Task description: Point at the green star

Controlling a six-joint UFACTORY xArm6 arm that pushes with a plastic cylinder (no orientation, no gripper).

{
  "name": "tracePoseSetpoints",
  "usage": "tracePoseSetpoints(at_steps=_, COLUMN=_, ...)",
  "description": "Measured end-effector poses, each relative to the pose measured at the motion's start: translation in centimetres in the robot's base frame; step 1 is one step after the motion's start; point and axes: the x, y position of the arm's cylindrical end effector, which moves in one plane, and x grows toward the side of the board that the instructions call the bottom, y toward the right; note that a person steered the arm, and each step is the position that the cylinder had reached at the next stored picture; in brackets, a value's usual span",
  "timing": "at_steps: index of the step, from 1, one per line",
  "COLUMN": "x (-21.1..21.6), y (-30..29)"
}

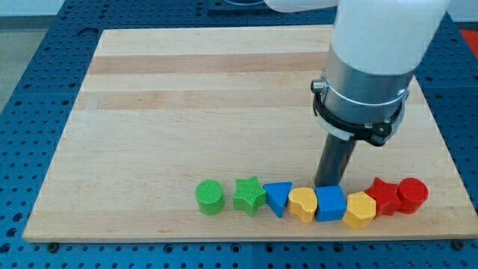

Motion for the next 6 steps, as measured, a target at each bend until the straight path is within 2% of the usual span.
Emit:
tracePoseSetpoints(at_steps=1, x=0.0, y=0.0)
tracePoseSetpoints(at_steps=2, x=-4.7, y=0.3)
tracePoseSetpoints(at_steps=3, x=-6.5, y=-1.7)
tracePoseSetpoints(at_steps=6, x=-5.1, y=-8.2)
